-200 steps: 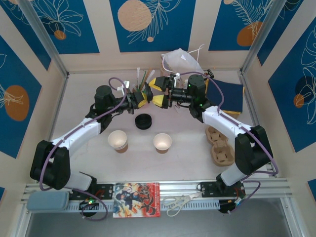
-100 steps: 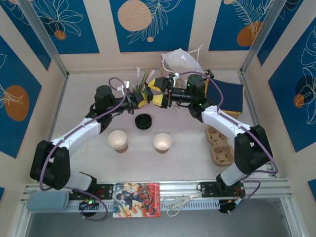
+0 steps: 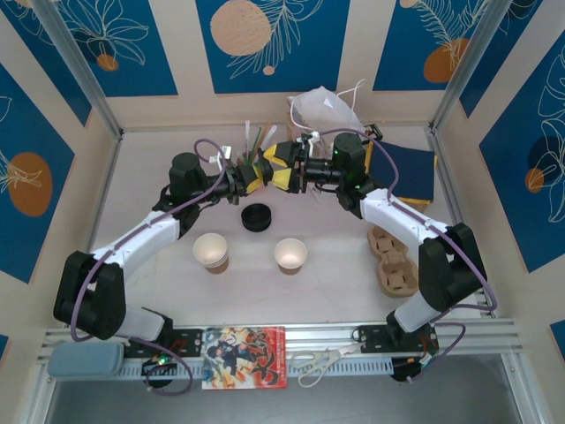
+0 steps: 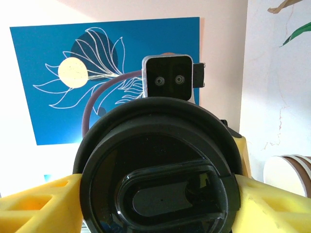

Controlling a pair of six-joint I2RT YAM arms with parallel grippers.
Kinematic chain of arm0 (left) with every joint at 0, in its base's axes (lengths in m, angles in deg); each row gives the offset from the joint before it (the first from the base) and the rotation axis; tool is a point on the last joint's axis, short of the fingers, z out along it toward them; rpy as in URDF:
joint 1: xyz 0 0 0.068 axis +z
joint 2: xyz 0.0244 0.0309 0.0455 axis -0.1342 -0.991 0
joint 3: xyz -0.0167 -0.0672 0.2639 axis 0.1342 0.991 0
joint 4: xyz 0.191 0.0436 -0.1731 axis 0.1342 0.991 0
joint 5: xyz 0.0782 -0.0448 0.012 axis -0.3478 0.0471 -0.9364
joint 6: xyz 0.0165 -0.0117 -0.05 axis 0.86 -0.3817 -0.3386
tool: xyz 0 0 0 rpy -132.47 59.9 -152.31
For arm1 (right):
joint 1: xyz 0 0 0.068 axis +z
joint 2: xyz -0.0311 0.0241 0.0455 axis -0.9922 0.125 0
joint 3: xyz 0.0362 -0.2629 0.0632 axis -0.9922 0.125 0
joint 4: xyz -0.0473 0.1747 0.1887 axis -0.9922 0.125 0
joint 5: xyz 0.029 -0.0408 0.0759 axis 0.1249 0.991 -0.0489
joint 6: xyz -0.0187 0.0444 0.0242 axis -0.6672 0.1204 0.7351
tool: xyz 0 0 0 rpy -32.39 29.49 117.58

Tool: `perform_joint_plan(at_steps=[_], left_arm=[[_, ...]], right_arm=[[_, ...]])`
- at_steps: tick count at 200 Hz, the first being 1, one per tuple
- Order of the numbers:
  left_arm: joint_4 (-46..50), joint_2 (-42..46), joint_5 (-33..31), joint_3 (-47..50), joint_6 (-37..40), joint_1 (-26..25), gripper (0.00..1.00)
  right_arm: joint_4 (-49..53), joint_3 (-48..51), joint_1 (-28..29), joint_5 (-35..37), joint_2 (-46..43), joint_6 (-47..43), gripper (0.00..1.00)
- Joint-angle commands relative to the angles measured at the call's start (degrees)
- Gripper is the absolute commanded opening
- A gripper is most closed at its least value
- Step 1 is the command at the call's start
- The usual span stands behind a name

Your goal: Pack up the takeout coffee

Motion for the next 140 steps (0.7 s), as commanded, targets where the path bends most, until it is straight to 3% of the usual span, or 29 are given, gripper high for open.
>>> perform_joint_plan(at_steps=[1,9,39,57,109,140], left_arm=[[0.92,1.38,1.12,0.20,1.74,0.58,0.22],[1.42,1.58,1.12,0.18,2.04,0.59,0.30],[6.38,3.03,0.87,-0.20,5.11,1.43,0.45],[11.73,4.43,0.27,-1.02,8.53,2.00,0.46],[41.31,7.69,-6.86,-9.21,27.75,2.18,0.49],[49.12,8.59,-10.40,-11.34,33.41,1.83,0.57]], right_arm=[[0.25,-0.88,0.43,-1.11,-0.87,-0.62,0.71],[0.70,-0.79,0.26,-1.05,-1.19,-0.92,0.71],[3.44,-0.04,-0.81,-0.64,-2.88,-2.74,0.71],[6.33,0.34,-1.56,-0.22,-4.30,-4.86,0.71],[20.96,0.57,-2.95,1.50,-8.33,-15.60,0.71],[32.16,-0.16,-3.15,3.88,-10.68,-23.90,0.71]])
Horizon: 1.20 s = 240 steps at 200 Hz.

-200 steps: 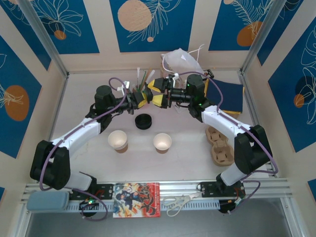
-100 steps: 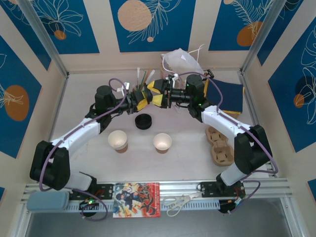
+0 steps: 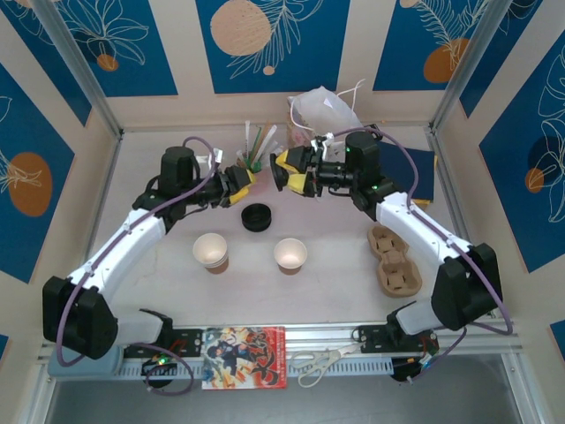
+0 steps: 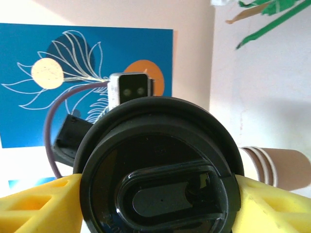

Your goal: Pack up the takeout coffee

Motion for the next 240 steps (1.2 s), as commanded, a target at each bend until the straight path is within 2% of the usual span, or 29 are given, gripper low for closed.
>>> perform_joint_plan(at_steps=[1,13,25,36,50,68,77,156,217,240], left_arm=[[11.69,1.49,-4.15,-2.40,9.03,0.22,0.58],[14.44,1.61,-5.30,-3.24,11.31,-0.13,0.58],[17.45,1.64,-6.85,-4.31,13.75,-0.39,0.65],[19.69,1.87,-8.09,-5.11,15.69,-0.63,0.67],[22.11,2.10,-10.02,-6.00,17.82,-0.97,0.81],[25.01,2.28,-12.07,-6.92,20.38,-1.33,0.91],[25.88,2.35,-12.54,-7.19,21.27,-1.41,1.00],[30.23,3.72,-16.14,-7.74,25.90,-1.48,1.00],[32.24,5.00,-17.74,-7.22,27.77,-1.54,1.00],[32.34,5.43,-17.82,-6.83,27.90,-1.59,1.00]], right_arm=[[12.23,-0.25,-0.20,2.09,-2.64,-9.18,0.71],[16.98,-0.88,-0.03,3.48,-3.44,-12.52,0.70],[21.96,-1.86,0.41,5.43,-4.20,-16.14,0.70],[26.35,-2.61,1.01,7.38,-4.95,-19.12,0.69],[30.57,-2.98,1.88,9.78,-5.85,-22.18,0.69],[35.79,-3.16,3.51,13.63,-6.86,-25.59,0.69],[38.37,-3.40,4.69,15.89,-7.18,-27.37,0.69],[52.36,-4.67,16.27,34.65,-7.34,-35.12,0.69],[59.19,-8.32,27.12,51.03,-1.33,-37.01,0.68],[59.71,-9.56,29.64,53.56,0.97,-37.58,0.68]])
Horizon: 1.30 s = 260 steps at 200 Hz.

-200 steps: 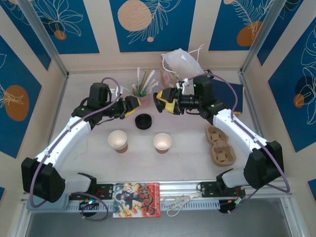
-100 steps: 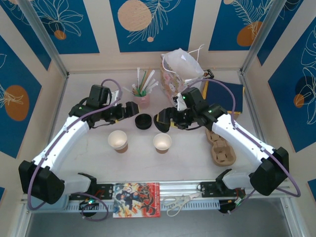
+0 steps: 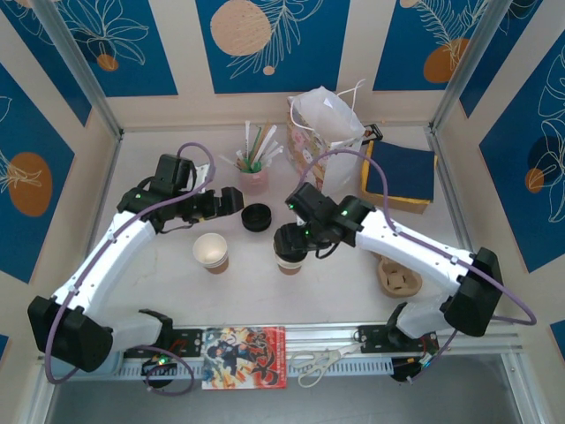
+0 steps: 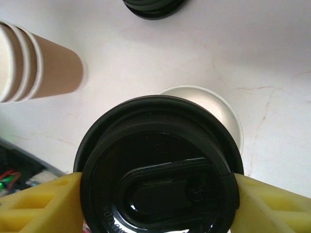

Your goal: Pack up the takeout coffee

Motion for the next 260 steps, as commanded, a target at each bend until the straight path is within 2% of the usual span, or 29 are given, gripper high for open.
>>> perform_joint_plan(at_steps=[1,42,131,260], left_arm=[[1.66,1.51,-0.99,-0.74,1.54,-0.38,1.00],[2.22,2.26,-1.74,-0.23,1.81,-0.32,1.00],[2.54,3.01,-1.91,0.48,1.52,-0.37,1.00],[2.78,2.58,-1.74,0.06,1.59,-0.35,1.00]], right_arm=[[3.43,-2.43,2.26,6.77,2.18,-1.60,0.68],[5.69,-5.27,5.24,11.20,6.94,-2.36,0.69],[4.43,-4.95,5.43,11.48,10.56,-3.18,0.69],[2.45,-2.17,5.06,11.48,11.45,-2.75,0.71]])
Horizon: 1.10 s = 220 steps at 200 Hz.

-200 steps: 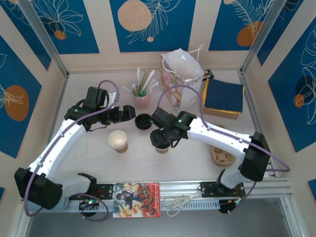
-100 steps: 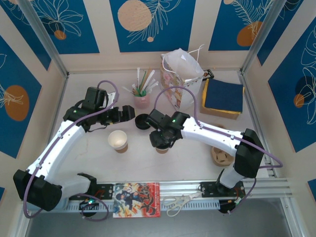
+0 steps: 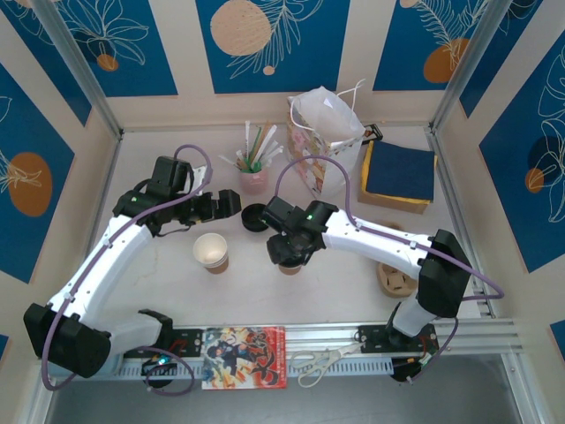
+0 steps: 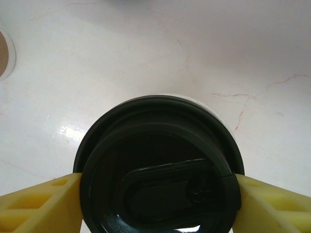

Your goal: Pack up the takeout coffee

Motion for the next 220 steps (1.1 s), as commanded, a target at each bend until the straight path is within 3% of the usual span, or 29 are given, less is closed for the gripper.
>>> perform_joint_plan(at_steps=[1,220], left_arm=[[0.87,0.76,-0.41,0.04,1.16,-0.27,1.00],[0.87,0.39,-0.10,-0.04,1.03,-0.27,1.00]], right_arm=[[-0.14,1.08,-0.01,0.92,0.86,-0.03,0.71],[-0.61,1.51,0.42,1.68,2.02,0.01,0.72]])
